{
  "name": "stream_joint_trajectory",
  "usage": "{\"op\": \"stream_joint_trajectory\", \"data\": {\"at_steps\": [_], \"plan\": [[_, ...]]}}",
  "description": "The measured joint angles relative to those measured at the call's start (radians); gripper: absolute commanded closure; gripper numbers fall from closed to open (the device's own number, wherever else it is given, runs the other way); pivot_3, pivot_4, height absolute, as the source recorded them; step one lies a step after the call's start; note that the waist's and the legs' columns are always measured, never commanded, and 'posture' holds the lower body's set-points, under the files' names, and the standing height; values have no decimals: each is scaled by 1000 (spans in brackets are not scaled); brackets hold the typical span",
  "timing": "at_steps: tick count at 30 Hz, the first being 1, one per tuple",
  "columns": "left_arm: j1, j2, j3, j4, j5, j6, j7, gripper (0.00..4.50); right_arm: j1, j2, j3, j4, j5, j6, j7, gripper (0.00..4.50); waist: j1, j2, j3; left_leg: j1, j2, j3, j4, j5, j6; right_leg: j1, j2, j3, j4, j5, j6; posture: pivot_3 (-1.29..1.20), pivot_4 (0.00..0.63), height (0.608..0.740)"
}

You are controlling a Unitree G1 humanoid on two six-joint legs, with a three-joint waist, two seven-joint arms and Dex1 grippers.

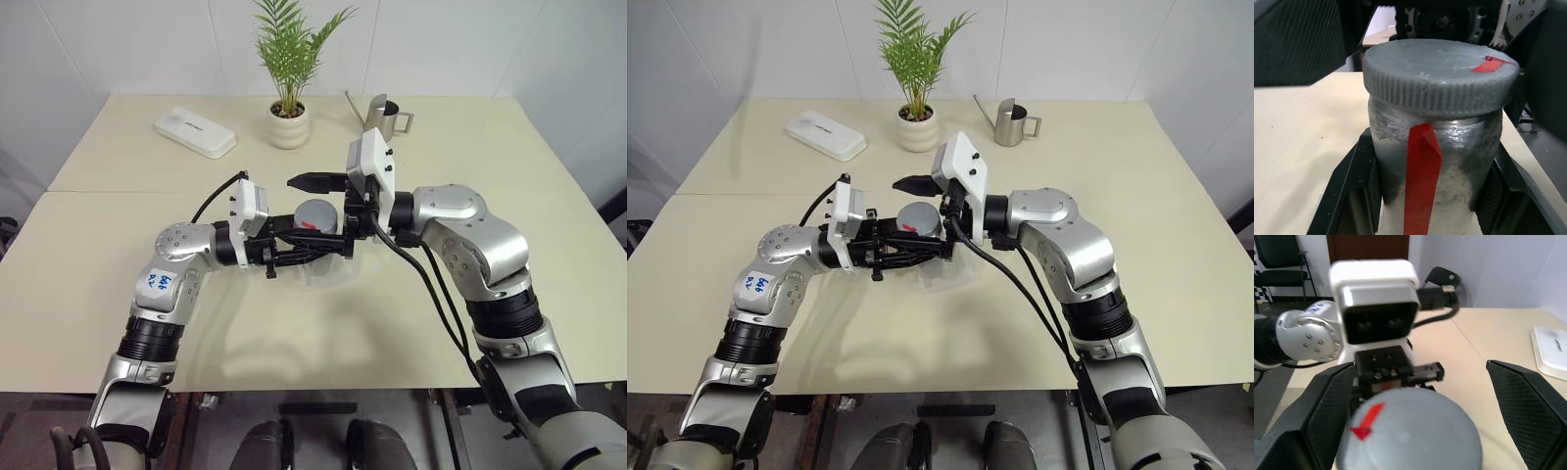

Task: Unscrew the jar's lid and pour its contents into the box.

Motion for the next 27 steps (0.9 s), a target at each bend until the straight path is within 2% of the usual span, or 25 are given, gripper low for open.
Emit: {"op": "stream_joint_trajectory", "data": {"at_steps": [7,15,21,27], "plan": [[0,1,0,1,0,0,2,2537,2,-24,-3,28,0,-32,18,16,1,0,0,0,0,0,1,0,0,0,0,0,0,0,0,0,150,740],[-3,4,15,35,6,-4,13,2537,48,-103,-41,49,30,-78,55,16,1,0,0,-2,0,-1,6,-1,1,0,0,0,1,0,0,0,150,740],[0,6,20,36,7,-31,-22,2537,122,-227,-201,115,36,-101,32,16,10,0,0,-3,0,-1,7,-2,3,1,-1,-1,0,0,0,0,150,740],[-2,3,16,37,8,-42,-32,2537,145,-240,-219,74,95,-61,76,16,-5,1,1,-3,2,-1,7,-2,1,1,1,-1,1,0,0,0,150,740]]}}
